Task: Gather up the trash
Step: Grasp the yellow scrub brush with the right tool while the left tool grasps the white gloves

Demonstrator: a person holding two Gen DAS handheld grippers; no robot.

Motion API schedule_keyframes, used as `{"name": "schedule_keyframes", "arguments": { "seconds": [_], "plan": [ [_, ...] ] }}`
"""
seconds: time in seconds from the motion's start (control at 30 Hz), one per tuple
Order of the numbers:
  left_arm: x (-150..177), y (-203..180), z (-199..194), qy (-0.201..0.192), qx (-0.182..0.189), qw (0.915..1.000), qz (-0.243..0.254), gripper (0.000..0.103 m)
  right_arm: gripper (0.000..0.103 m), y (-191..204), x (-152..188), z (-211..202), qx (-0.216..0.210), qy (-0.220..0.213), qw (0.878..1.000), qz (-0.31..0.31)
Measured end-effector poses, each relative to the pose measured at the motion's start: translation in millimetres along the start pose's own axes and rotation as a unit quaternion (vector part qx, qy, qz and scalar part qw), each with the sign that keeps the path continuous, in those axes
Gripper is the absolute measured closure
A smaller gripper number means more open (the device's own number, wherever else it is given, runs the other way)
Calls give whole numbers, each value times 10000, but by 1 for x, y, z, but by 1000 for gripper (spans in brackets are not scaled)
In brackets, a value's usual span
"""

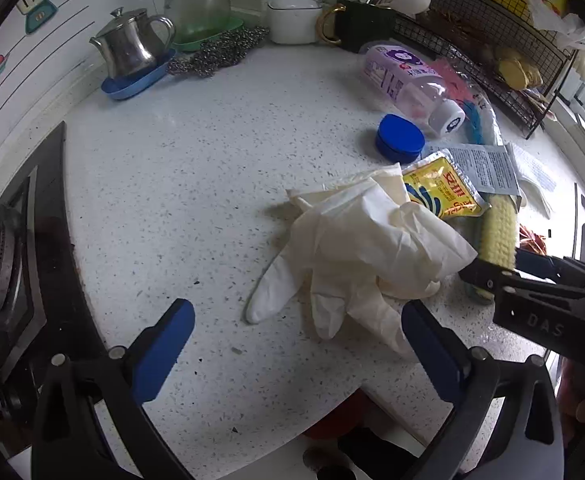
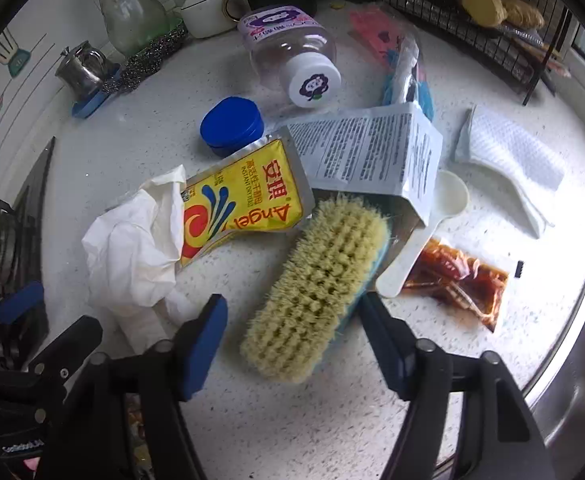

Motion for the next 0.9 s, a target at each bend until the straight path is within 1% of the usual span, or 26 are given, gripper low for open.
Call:
{"name": "schedule_keyframes", "arguments": {
  "seconds": [0.03,0.13,0.17,0.2,0.3,0.33,0.5,0.63,0.73,0.8,0.87,0.9],
  "plan": [
    [0,-1,-1,-15,57,10000,29,0,54,0,0,-1,33,-30,10000,-63],
    [-1,-5,-9,-78,271,9996,96,0,65,-1,3,-5,-76,111,9999,-102],
    [-2,-7,-11,-79,302,9994,132,0,67,-3,5,-8,-102,130,9998,-107],
    [-4,-9,-13,-74,282,9994,184,0,72,-5,8,-13,-115,125,9998,-130],
    [-8,-14,-14,-16,78,9993,362,0,74,-10,16,-29,-204,43,9995,-257],
    [-9,-15,-14,-14,84,9992,384,0,74,-13,18,-31,-222,23,9994,-276],
    [-21,-17,-10,-55,392,9989,231,0,75,-29,25,-44,-255,-28,9994,-234],
    [-31,-19,1,-17,516,9985,167,0,75,-29,27,-55,-227,-151,9989,-381],
    [-35,-24,13,56,485,9985,229,0,75,-21,21,-52,-283,-127,9986,-432],
    [-37,-28,21,97,518,9982,281,4,75,-21,21,-51,-286,-124,9984,-482],
    [-39,-30,26,138,589,9978,284,18,75,-24,21,-50,-294,-103,9983,-502],
    [-39,-31,28,160,607,9976,274,22,75,-23,21,-49,-307,-82,9982,-509]
  ]
}}
Point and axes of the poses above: each gripper's, at about its wrist camera, not at the fingertips, and z roughly the way its jaws point, y to its left, x to its underside, the point moved 3 cm from there along z, roughly the way its jaws point, and after that the axes turned 9 degrees about z, right-handed, at the moved point
